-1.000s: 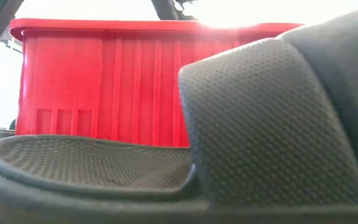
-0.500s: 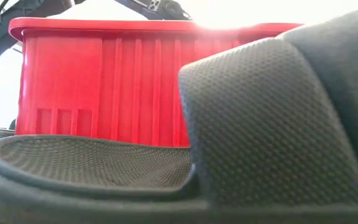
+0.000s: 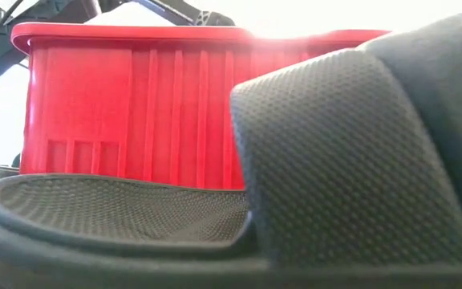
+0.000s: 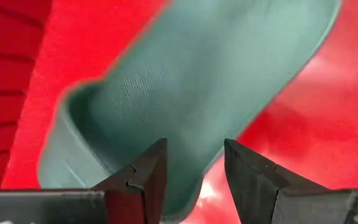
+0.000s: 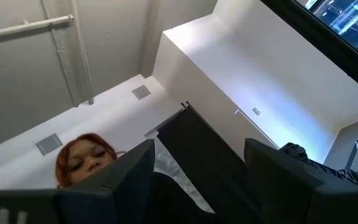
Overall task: Pick and place slides into bin
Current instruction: Adjust the slides in the red bin
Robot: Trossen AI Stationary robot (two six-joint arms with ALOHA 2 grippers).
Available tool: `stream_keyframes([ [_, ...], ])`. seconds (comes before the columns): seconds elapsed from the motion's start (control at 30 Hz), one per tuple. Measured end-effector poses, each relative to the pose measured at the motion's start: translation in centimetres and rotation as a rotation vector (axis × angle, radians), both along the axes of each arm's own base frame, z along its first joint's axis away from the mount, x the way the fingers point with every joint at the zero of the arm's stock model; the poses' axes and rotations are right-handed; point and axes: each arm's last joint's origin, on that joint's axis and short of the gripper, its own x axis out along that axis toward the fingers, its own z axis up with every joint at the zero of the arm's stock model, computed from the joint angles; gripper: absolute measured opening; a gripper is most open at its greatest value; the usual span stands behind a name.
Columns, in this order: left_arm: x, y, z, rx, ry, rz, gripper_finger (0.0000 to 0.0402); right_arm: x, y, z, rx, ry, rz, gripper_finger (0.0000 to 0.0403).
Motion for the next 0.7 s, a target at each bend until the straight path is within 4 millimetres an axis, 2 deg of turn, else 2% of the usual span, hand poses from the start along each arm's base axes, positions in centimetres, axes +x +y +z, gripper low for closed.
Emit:
stream_keyframes([
  [0.2,-0.8,0.3,-0.8,-0.035,0.089,-0.002,0.0142,0.0,0.0,-0.1,0.001,0.011,0.003,0.0238],
  [0.4,-1.0,1.2,-0.7,0.024,0.098,0.003,0.0133,0.1,0.0,-0.1,0.001,0.016,0.005,0.0238],
  [0.5,-1.1,1.3,-0.8,0.020,0.116,-0.030,0.0099,0.1,0.0,-0.1,0.000,0.016,0.008,0.0238],
  [0.63,-1.2,1.3,-1.1,0.018,0.124,-0.037,0.0017,0.0,0.1,-0.1,-0.006,0.018,0.019,0.0238],
  [0.7,-1.2,1.3,-1.1,0.018,0.124,-0.038,0.0012,0.0,0.2,-0.1,-0.010,0.016,0.026,0.0238],
])
